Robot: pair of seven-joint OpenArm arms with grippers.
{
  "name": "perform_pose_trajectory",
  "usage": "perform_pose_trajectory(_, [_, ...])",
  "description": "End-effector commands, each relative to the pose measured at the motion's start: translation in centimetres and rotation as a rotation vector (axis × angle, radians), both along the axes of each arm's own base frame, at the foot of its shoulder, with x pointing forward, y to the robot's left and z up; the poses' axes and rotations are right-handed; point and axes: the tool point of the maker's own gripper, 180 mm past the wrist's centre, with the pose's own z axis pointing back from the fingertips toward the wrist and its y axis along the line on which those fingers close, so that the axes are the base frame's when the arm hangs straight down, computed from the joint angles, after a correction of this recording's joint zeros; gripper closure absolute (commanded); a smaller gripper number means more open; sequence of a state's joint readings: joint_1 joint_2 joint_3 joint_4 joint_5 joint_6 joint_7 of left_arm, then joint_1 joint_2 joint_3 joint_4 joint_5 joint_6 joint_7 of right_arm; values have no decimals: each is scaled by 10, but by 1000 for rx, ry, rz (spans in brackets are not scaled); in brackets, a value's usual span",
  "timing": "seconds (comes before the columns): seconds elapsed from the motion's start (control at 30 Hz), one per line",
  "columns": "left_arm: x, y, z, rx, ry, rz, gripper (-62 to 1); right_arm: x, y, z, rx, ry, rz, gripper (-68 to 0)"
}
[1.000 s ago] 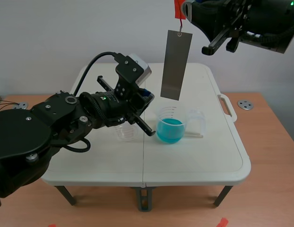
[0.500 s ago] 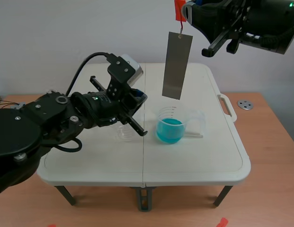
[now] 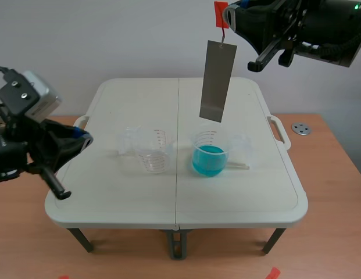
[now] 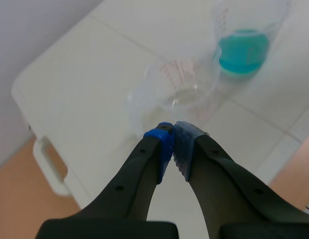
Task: Hold the metal plate by the orange handle, dip it into the blue solution, take it out and point at it, then put the plate back in the beaker on the left.
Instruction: 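Lower the plate into the blue solution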
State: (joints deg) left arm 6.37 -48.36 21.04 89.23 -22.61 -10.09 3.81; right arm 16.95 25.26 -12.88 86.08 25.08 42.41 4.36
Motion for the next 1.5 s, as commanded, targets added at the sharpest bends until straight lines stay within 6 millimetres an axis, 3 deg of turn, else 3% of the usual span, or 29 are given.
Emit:
perform_pose_trajectory(0.0, [-12, 11, -10, 5, 37, 21, -18, 1, -2, 14, 16, -33, 7, -15])
perform_pose_trajectory(0.27, [-86, 63, -69, 101, 255, 147, -18, 2, -2, 10, 3, -22, 2, -15])
perform_pose_trajectory(0.57, [-186, 77, -132, 100, 540, 244, -18, 6, -3, -3, 16, 16, -12, -15])
perform_pose_trajectory(0.77, [-233, 85, -164, 104, 667, 328, -18, 12, -1, -22, 22, 67, -22, -15])
perform_pose_trajectory(1.07, [-295, 75, -193, 137, 815, 307, -18, 18, 0, -56, 13, 144, -43, -15])
perform_pose_trajectory(1.47, [-363, 47, -205, 141, 964, 192, -18, 21, 0, -89, -35, 173, -61, -15])
